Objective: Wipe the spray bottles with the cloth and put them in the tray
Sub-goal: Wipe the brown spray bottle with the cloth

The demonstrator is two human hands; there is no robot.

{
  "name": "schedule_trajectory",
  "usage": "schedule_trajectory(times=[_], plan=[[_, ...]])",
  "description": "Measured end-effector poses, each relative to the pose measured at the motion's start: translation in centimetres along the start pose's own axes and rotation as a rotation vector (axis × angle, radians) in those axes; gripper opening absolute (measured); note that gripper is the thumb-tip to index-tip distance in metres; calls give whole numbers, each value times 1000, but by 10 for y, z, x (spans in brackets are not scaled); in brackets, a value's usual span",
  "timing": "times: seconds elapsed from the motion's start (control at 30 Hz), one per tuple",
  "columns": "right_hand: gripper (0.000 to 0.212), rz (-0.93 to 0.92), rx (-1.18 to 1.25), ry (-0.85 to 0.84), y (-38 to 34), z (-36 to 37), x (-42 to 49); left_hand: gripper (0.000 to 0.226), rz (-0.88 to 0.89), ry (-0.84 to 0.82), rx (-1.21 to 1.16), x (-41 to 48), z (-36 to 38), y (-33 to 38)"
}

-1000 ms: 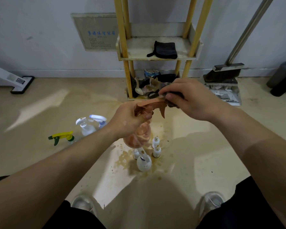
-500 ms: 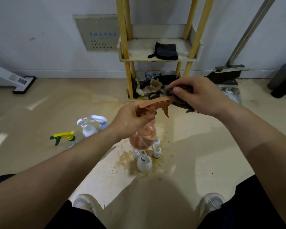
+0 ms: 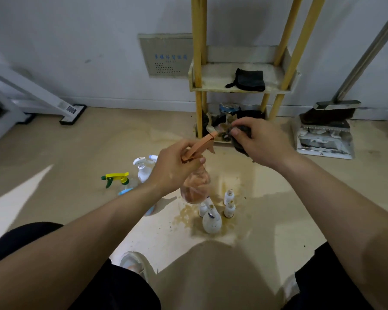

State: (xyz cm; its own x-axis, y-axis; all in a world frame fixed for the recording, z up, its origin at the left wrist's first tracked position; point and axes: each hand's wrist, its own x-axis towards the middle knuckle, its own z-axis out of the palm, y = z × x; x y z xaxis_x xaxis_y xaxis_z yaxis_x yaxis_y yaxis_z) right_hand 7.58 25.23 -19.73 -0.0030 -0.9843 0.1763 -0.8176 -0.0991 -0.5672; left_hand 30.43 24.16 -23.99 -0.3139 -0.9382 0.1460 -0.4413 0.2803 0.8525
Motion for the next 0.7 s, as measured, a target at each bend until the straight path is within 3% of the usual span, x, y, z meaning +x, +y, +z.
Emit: schedule_trajectory(times=[0.1, 0.37, 0.7], plan=[[26, -64, 11, -83, -22, 18, 3, 16, -54, 40, 69, -12, -24, -8], [29, -203, 50, -277, -94, 74, 23, 15, -207, 128, 206, -34, -106, -33], [31, -141, 87, -509, -156, 168, 41, 16, -437, 126, 397, -67, -186, -89]])
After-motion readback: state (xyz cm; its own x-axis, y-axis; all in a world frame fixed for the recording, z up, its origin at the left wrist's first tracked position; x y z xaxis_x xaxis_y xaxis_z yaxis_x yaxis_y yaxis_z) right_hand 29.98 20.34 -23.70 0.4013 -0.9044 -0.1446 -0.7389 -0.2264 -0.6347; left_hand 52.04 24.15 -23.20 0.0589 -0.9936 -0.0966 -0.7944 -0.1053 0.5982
